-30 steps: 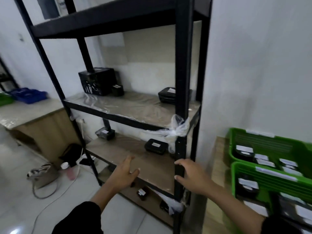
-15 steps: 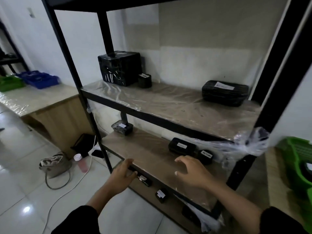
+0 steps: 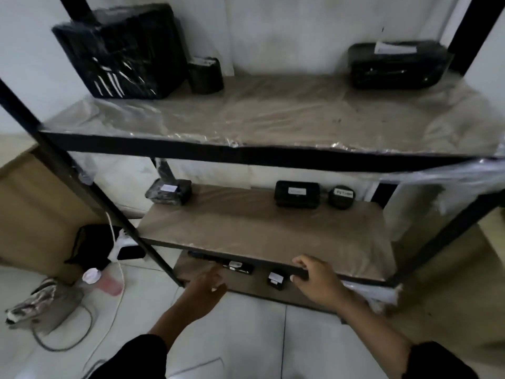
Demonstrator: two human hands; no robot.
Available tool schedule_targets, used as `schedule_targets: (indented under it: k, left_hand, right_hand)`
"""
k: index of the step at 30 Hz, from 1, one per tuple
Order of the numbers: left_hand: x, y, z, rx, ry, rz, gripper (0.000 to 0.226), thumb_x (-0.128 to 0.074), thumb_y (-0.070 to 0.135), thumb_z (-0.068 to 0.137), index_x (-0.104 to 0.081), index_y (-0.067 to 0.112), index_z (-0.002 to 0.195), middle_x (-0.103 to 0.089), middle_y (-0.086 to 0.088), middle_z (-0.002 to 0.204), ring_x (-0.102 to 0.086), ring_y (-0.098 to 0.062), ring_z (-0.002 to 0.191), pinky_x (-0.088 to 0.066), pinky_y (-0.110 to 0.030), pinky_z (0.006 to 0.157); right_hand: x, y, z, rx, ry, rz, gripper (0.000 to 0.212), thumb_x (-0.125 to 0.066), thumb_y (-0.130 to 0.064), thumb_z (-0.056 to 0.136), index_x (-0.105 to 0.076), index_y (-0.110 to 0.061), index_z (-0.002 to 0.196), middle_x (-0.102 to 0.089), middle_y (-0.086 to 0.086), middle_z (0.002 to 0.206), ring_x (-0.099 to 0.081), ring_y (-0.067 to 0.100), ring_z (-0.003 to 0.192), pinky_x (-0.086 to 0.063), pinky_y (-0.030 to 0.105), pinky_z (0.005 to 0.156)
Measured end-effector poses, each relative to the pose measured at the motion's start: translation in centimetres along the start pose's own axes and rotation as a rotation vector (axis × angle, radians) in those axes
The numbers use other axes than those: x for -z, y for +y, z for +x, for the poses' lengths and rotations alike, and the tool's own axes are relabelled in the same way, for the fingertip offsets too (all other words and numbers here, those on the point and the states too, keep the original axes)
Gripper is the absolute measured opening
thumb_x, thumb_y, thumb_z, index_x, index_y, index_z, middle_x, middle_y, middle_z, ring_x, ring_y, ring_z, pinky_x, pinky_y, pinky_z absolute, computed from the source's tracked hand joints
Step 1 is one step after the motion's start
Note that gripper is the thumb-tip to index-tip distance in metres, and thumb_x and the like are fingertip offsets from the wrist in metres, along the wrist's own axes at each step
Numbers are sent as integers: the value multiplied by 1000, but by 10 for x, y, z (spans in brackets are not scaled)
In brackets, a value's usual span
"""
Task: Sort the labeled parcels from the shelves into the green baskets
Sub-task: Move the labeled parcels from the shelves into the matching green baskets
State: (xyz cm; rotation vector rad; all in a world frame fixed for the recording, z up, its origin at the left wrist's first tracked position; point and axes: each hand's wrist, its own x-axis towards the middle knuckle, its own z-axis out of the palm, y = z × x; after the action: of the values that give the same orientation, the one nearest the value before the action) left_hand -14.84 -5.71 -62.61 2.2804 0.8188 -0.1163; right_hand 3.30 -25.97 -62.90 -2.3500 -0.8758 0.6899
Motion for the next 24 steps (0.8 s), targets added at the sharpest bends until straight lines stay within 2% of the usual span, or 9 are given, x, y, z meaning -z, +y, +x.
schedule_targets:
  k: [3, 9, 12, 15, 17, 19, 24]
  left_hand:
    - [-47, -18, 25, -13, -26, -37, 29, -58, 16, 89, -52, 11, 118, -63, -2, 102, -62, -18, 100, -46, -25, 84]
    - [-199, -74, 90, -68, 12, -155, 21, -59, 16, 90, -50, 19, 109, -59, 9, 90, -59, -6, 82, -42, -10, 69]
    - [-274, -105, 127, -174, 25, -158, 10, -54, 26, 89, -52, 22, 99, -55, 17, 87, -54, 3, 79, -47, -20, 75]
    - [-336, -133, 172, -236, 11, -114, 12, -45, 18, 94, -57, 15, 95, -58, -1, 86, -52, -7, 77, -51, -31, 75]
    - [-360, -140, 199, -187, -4, -157, 16, -46, 15, 95, -52, 16, 110, -58, -2, 92, -54, -11, 80, -47, -23, 70]
    - [-379, -145, 225, -203, 5, -195, 24, -50, 15, 94, -49, 18, 117, -59, -1, 97, -57, -13, 87, -46, -22, 72]
    - [-397, -147, 283, -232, 110, -149, 32, -54, 12, 91, -50, 7, 122, -64, -10, 107, -61, -23, 98, -46, -28, 84]
  right_hand:
    - [-37, 42, 12, -46, -45, -30, 37, -64, -26, 86, -57, -12, 120, -63, 6, 120, -58, 21, 112, -44, 28, 93]
    - [-149, 158, 55, -87, -93, -120, 39, -56, -31, 92, -50, -15, 127, -56, 3, 127, -51, 19, 119, -42, 25, 93]
    - [-208, 216, 87, -112, -67, -119, 34, -56, -29, 90, -52, -14, 121, -57, 4, 120, -54, 21, 113, -45, 27, 90]
    - [-258, 277, 130, -118, -31, -164, 33, -55, -32, 88, -55, -19, 118, -58, 2, 118, -56, 22, 109, -45, 27, 84]
    - [-276, 312, 162, -106, 26, -218, 35, -50, -38, 83, -57, -23, 113, -63, 3, 112, -60, 25, 104, -50, 30, 81]
    - [-287, 343, 191, -115, 95, -220, 37, -54, -39, 82, -57, -19, 112, -64, 5, 106, -61, 28, 99, -53, 35, 80]
    - [-263, 390, 236, -170, 276, -348, 42, -54, -36, 88, -52, -16, 124, -56, 11, 126, -54, 29, 114, -48, 37, 94]
